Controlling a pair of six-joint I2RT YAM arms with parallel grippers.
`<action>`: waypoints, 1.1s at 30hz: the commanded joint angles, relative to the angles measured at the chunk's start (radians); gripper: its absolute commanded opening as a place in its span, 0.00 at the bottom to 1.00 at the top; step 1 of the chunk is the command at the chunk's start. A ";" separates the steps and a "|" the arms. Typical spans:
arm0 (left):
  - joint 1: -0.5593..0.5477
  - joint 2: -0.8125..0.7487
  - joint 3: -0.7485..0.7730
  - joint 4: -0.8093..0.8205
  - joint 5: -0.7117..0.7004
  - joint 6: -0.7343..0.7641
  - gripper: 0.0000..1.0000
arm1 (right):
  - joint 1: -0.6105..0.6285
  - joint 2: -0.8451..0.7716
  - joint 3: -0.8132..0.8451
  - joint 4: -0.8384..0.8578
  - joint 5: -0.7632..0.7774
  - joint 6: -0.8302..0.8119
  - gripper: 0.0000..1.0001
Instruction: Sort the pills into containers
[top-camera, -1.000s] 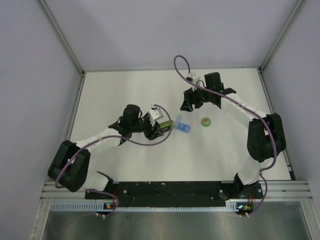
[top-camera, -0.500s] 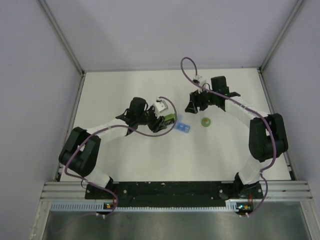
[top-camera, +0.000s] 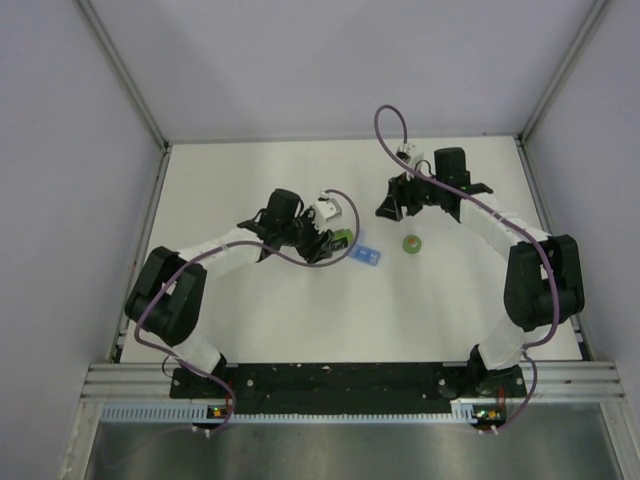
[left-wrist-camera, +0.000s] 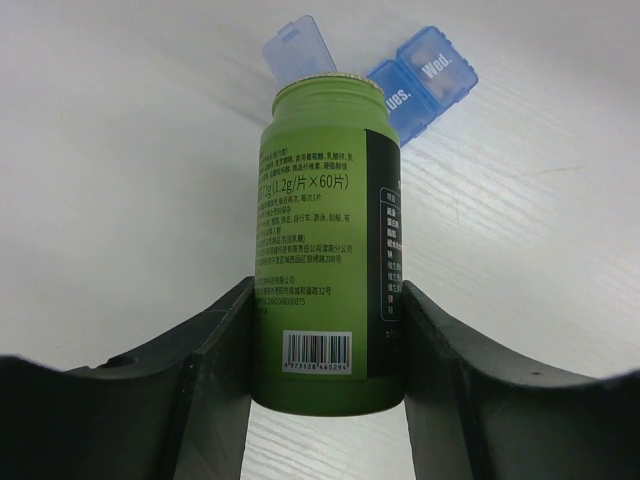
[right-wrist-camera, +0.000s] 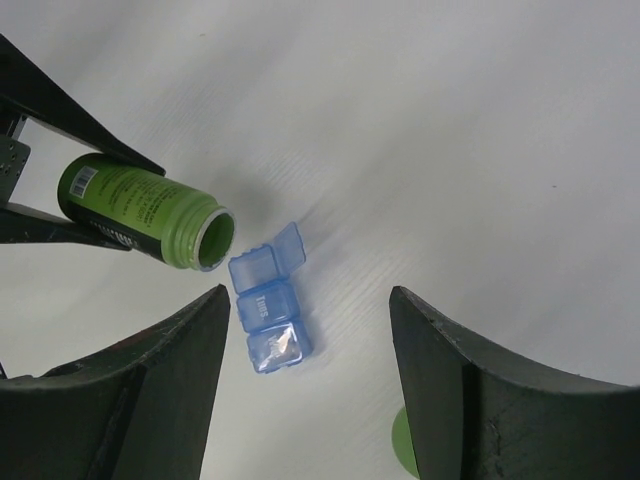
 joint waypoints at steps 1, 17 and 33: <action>-0.017 0.005 0.056 -0.046 -0.018 0.023 0.00 | -0.011 -0.039 -0.003 0.040 -0.029 0.004 0.64; -0.055 0.067 0.151 -0.157 -0.068 0.045 0.00 | -0.024 -0.038 -0.014 0.039 -0.043 0.006 0.64; -0.081 0.094 0.210 -0.229 -0.102 0.065 0.00 | -0.027 -0.045 -0.020 0.037 -0.056 0.010 0.64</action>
